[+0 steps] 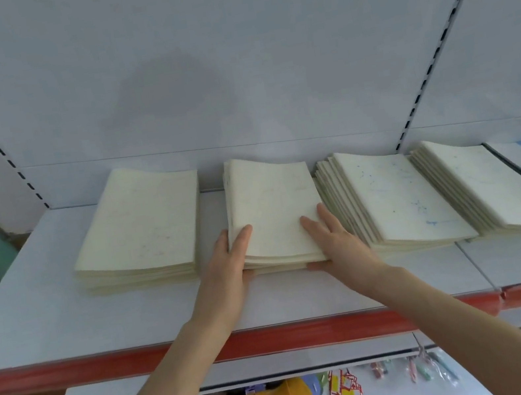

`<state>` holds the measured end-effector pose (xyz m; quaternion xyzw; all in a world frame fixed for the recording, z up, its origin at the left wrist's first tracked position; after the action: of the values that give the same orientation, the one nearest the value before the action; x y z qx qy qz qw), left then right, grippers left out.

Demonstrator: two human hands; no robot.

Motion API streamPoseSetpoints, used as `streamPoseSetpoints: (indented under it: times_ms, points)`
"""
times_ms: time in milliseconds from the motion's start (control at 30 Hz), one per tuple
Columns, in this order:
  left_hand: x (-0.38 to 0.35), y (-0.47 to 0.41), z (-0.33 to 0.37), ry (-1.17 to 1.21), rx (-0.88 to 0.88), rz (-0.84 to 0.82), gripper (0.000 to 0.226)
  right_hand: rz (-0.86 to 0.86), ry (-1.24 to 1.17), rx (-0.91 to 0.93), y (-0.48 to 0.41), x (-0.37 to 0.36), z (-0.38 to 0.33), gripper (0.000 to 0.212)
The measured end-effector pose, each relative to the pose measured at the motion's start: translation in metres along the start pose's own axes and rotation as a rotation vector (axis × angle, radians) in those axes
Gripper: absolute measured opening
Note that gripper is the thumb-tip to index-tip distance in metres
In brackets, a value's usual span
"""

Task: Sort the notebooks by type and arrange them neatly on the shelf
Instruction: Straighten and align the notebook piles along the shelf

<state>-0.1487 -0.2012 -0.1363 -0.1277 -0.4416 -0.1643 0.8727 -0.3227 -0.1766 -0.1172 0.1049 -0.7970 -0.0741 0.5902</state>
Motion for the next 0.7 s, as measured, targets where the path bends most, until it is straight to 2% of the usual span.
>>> streamPoseSetpoints:
  times_ms: [167, 267, 400, 567, 700]
  points:
    - [0.009, 0.0, -0.001, 0.092, 0.03, -0.126, 0.079, -0.147, -0.131, 0.012, 0.003, 0.006, 0.007, 0.091]
    - [0.015, -0.003, 0.002, 0.186, 0.014, -0.058, 0.068, -0.154, -0.168, 0.02, 0.0, 0.015, 0.007, 0.079]
    - [0.016, -0.005, 0.008, 0.178, 0.041, 0.04, 0.059, -0.07, -0.201, 0.01, -0.005, 0.022, 0.006, 0.07]
    - [0.013, -0.003, 0.006, 0.083, -0.027, -0.015, 0.068, -0.112, -0.14, 0.027, 0.001, 0.017, 0.006, 0.068]
    - [0.015, -0.006, 0.009, 0.055, -0.04, -0.004, 0.06, -0.051, -0.065, 0.027, -0.001, 0.018, 0.004, 0.059]
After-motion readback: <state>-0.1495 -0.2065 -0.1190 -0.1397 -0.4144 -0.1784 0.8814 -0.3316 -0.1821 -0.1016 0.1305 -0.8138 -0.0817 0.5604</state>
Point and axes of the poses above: each hand's wrist, its own y-axis away from the middle knuckle, its own x-axis out of the back of the hand, z = x × y, the point moved 5 cm from there along -y, towards the middle knuckle, and after that the axes turned 5 degrees about -z, right-handed, at the moved point
